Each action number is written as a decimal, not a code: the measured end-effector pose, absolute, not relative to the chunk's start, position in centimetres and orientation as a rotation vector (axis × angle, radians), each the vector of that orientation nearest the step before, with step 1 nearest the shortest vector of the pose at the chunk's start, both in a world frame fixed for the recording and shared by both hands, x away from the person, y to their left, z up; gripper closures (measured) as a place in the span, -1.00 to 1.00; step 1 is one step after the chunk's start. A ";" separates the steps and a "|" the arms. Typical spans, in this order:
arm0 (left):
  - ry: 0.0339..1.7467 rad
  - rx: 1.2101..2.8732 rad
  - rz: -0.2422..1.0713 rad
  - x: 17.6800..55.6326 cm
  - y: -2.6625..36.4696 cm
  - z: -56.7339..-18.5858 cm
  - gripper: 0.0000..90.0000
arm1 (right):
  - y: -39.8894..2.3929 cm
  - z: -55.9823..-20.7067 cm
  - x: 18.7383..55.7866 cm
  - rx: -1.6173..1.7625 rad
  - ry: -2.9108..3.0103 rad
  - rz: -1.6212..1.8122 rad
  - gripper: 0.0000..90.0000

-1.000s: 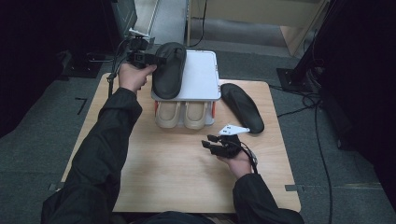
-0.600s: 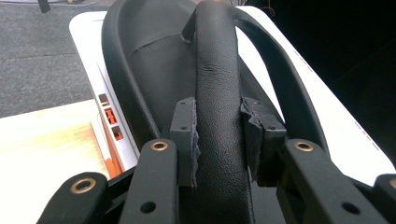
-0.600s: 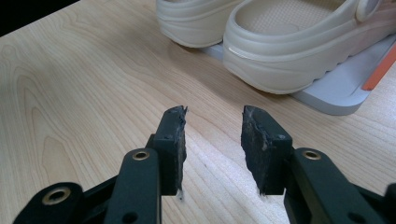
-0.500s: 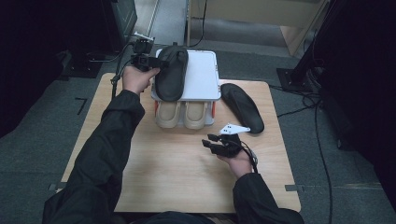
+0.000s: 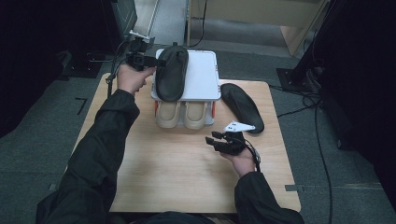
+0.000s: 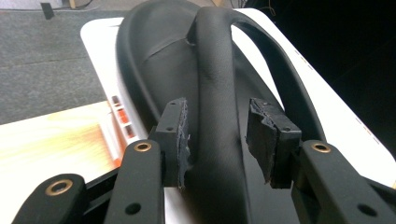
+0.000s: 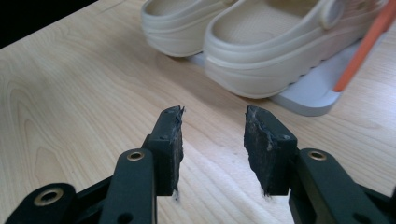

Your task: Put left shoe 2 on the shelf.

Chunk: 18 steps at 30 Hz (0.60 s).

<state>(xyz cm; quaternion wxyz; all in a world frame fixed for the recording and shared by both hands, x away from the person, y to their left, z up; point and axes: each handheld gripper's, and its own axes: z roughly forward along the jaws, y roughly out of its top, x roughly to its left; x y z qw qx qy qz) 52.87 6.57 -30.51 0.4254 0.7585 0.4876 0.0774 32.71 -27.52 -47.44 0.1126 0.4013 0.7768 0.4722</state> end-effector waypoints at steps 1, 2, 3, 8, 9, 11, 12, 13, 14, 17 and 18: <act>1.219 1.899 0.199 52.7 6.9 -30.3 0.30 | -27.7 -47.4 32.8 1.180 2.273 1.387 0.29; 1.213 1.896 0.209 52.5 7.2 -30.2 0.30 | -27.9 -47.3 32.9 1.179 2.272 1.381 0.29; 1.214 1.884 0.208 52.3 7.6 -30.1 0.31 | -28.1 -47.3 33.0 1.178 2.268 1.379 0.30; 1.219 1.881 0.220 51.4 9.1 -30.2 0.32 | -29.2 -47.0 33.9 1.200 2.236 1.372 0.35; 1.218 1.883 0.219 51.3 9.3 -30.3 0.33 | -29.5 -46.9 34.2 1.207 2.232 1.360 0.36; 1.219 1.872 0.215 50.7 9.9 -30.7 0.33 | -30.2 -46.8 34.6 1.220 2.220 1.352 0.36; 1.223 1.860 0.215 50.5 10.2 -30.9 0.34 | -30.6 -46.7 34.9 1.225 2.206 1.344 0.36; 1.224 1.853 0.212 50.2 10.5 -31.1 0.35 | -31.0 -46.7 35.2 1.225 2.193 1.332 0.36; 1.229 1.851 0.206 50.0 10.8 -31.4 0.36 | -31.4 -46.8 35.5 1.226 2.188 1.325 0.37; 1.229 1.863 0.204 49.4 11.2 -32.1 0.37 | -32.5 -47.0 36.5 1.264 2.170 1.321 0.46; 1.232 1.866 0.206 49.2 11.3 -32.4 0.38 | -32.8 -47.1 36.8 1.268 2.163 1.316 0.49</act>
